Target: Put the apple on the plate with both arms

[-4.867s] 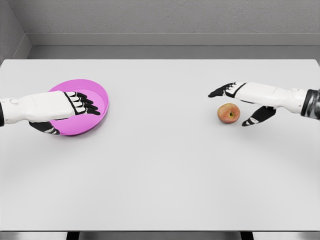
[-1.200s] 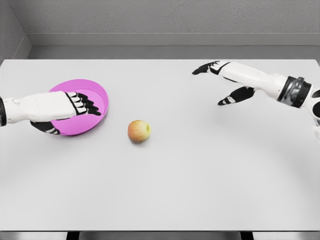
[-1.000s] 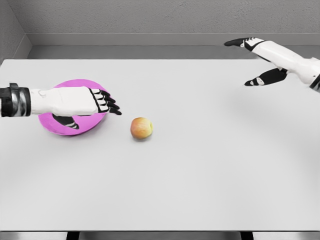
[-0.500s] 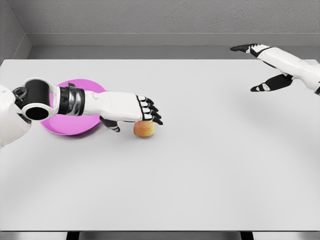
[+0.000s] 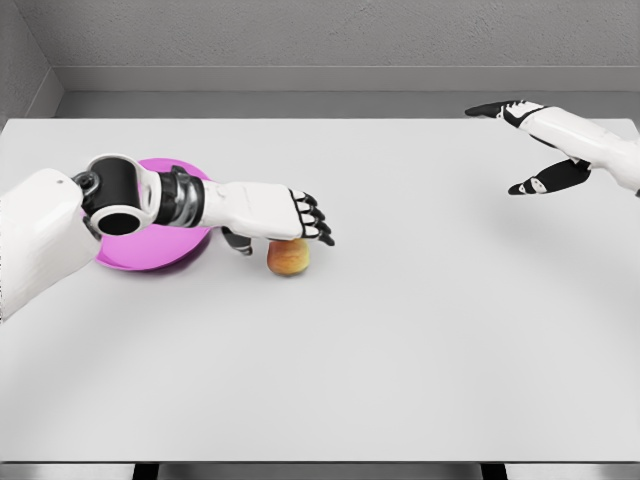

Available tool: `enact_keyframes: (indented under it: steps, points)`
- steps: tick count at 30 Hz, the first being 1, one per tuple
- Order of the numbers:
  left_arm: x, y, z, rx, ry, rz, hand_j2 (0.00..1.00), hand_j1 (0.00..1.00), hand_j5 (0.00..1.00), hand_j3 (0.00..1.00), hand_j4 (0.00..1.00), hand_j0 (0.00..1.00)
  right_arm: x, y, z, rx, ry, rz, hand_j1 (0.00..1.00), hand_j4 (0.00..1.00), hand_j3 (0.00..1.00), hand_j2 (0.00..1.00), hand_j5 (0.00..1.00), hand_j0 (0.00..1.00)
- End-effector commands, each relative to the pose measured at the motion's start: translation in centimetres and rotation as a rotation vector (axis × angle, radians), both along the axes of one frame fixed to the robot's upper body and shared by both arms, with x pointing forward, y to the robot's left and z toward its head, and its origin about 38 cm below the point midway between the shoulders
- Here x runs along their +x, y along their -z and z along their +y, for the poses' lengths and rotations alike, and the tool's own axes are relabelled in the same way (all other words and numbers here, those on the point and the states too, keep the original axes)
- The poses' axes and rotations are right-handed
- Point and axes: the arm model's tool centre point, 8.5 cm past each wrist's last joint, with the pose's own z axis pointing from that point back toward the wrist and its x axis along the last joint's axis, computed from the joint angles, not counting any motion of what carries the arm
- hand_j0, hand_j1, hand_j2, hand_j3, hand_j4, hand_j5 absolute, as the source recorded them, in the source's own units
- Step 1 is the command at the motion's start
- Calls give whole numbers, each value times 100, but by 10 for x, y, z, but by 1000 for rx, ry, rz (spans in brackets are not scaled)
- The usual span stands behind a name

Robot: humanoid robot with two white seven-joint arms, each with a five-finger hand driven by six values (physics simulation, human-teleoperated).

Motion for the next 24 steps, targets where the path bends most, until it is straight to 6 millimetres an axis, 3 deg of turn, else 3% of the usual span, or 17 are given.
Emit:
enact_keyframes:
  steps: [1, 13, 16, 19, 24]
  points:
    - [0, 1, -8, 12, 11, -19, 100, 100, 100, 100, 100, 100, 0, -1, 0, 7, 1, 0, 100, 100, 100, 100, 100, 100]
    - [0, 10, -4, 67, 5, -47, 100, 100, 100, 100, 100, 100, -1, -5, 0, -1, -5, -9, 100, 100, 100, 100, 100, 100]
    - [-5, 21, -7, 96, 27, -30, 98, 98, 98, 98, 98, 98, -2, -4, 0, -1, -5, -6, 100, 100, 100, 100, 100, 100]
    - [-5, 20, -8, 96, 28, -33, 87, 87, 87, 87, 87, 87, -2, -3, 2, -4, -10, -4, 100, 100, 100, 100, 100, 100]
    - [-5, 20, -8, 95, 30, -32, 78, 78, 78, 78, 78, 78, -3, -4, 2, -4, -12, -7, 100, 100, 100, 100, 100, 100]
